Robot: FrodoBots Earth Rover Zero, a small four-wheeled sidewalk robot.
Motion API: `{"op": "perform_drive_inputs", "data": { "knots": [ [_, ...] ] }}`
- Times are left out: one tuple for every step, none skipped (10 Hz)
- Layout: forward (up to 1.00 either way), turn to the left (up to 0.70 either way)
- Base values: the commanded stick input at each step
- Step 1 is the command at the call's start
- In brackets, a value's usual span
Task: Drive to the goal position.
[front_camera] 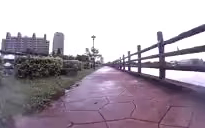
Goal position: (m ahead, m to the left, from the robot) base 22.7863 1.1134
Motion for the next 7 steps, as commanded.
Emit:
{"op": "perform_drive_inputs", "data": {
  "knots": [
    [1.0,-0.01],
    [1.0,-0.01],
    [1.0,-0.01],
    [1.0,-0.01],
    [1.0,-0.01],
    [1.0,-0.01],
    [1.0,-0.01]
  ]
}}
